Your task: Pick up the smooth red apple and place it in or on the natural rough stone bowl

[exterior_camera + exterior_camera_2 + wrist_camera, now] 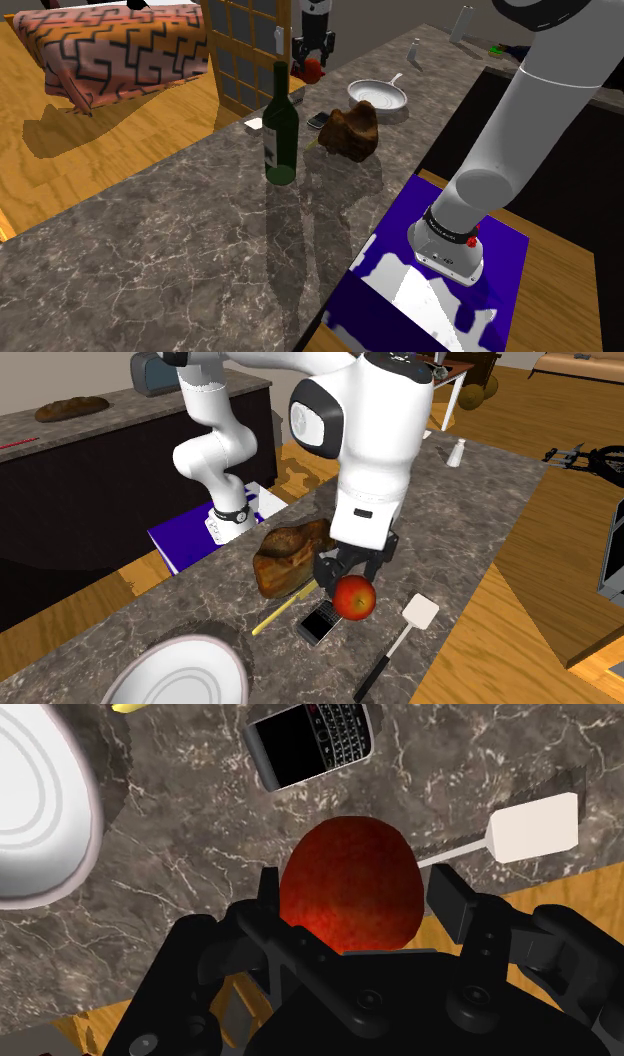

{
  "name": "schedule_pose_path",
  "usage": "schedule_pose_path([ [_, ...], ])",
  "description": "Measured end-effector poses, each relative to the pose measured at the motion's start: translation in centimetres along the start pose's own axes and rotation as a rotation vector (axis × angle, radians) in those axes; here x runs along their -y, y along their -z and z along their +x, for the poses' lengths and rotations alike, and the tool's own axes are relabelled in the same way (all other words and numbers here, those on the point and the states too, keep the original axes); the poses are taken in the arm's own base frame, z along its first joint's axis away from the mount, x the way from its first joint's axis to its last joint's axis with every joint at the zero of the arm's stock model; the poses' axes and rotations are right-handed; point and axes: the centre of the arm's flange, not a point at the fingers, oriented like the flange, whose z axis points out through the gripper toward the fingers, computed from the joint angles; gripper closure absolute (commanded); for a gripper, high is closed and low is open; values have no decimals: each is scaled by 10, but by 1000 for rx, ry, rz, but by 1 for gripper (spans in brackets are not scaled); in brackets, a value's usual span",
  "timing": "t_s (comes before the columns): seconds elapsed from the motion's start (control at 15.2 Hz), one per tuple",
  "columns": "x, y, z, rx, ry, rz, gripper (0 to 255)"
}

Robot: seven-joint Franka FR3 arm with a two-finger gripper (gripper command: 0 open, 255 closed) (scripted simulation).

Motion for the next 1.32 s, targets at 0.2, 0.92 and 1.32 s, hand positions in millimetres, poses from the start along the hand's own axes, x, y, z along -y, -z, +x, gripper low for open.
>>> schedule_pose_path([
  [0.2, -2, 16, 0, 0, 0, 0, 255],
  [0.92, -4, 75, 1, 0, 0, 0, 255],
  [1.32, -10, 83, -64, 0, 0, 0, 255],
])
